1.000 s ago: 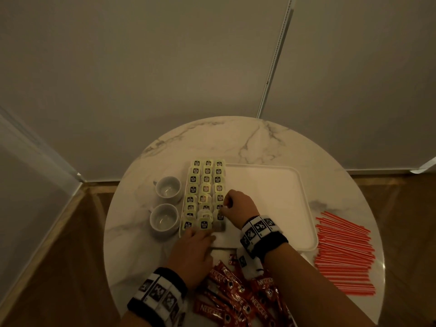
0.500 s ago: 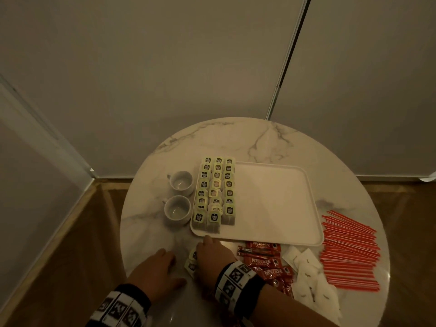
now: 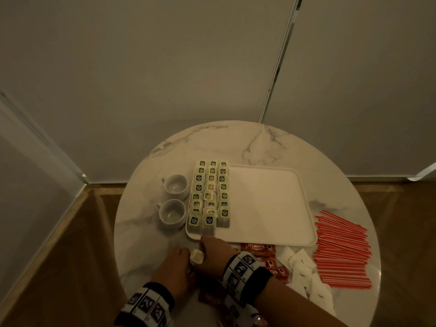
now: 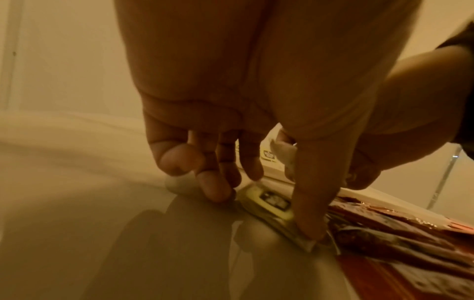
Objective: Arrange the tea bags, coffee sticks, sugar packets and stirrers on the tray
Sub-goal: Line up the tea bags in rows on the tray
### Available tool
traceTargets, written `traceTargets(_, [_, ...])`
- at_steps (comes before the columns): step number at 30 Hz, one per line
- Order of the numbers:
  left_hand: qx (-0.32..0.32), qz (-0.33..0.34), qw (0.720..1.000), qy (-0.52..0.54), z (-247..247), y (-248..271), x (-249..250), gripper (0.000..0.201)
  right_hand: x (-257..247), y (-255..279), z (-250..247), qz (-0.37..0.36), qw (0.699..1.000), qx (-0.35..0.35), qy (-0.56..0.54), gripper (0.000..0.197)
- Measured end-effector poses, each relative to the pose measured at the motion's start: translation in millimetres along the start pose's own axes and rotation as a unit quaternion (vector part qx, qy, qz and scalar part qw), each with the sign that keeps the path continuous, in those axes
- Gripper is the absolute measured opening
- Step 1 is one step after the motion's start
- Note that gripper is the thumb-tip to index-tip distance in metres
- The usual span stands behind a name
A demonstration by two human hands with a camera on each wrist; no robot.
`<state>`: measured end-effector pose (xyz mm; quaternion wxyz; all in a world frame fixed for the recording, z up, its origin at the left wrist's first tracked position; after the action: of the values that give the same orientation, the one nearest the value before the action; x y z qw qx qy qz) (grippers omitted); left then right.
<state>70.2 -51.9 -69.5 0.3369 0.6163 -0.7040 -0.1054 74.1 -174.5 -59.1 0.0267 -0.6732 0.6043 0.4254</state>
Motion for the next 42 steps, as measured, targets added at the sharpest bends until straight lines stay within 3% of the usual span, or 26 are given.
traceTargets(3, [-0.008, 0.001, 0.999, 0.035, 0.3, -3.1, -0.4, 0.044, 7.6, 3.8, -11.3, 0.005, 0.996, 0.053, -0.075, 0.036])
traceTargets(6, [-0.015, 0.0, 1.0, 0.018, 2.0, -6.5, -1.0, 0.057, 22.6, 5.7, -36.3, 0.041, 0.98, 0.167, -0.1, 0.036])
traceTargets(10, [-0.007, 0.011, 1.0, 0.005, 2.7, -8.8, 3.9, 0.053, 39.6, 2.8, -60.9, 0.1, 0.953, 0.26, -0.121, 0.043])
traceTargets(21, [-0.031, 0.003, 1.0, 0.007, 1.6, -10.9, 5.9, 0.056, 56.1, -16.9, -43.6, 0.161, 0.931, 0.29, -0.151, 0.049])
traceTargets(25, [-0.018, -0.005, 1.0, 0.015, -1.1, -15.2, 6.3, 0.035, 56.5, -17.5, -45.3, 0.164, 0.93, 0.293, -0.152, 0.051])
traceTargets(30, [0.009, -0.009, 1.0, 0.023, -4.3, -16.8, 6.1, 0.025, 56.5, -12.4, -46.3, 0.164, 0.93, 0.289, -0.159, 0.054])
traceTargets(37, [0.014, -0.007, 0.999, 0.029, -6.8, -17.7, 6.7, 0.013, 56.2, -6.5, -51.0, 0.163, 0.929, 0.284, -0.17, 0.048])
traceTargets(42, [0.015, -0.007, 0.998, 0.068, -17.2, -18.3, 10.0, 0.014, 59.2, -9.6, -51.4, 0.168, 0.934, 0.279, -0.148, 0.029])
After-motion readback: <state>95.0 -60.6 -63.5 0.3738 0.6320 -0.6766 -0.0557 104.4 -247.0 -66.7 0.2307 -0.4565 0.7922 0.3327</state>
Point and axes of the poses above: each hand's wrist, its own y-axis away from the middle knuckle, its own z-axis out of the palm, x = y × z, the point moved 5 cm from there along -y, towards the middle knuckle, and after that the axes turned 10 degrees about -z, right-handed, at the moved point
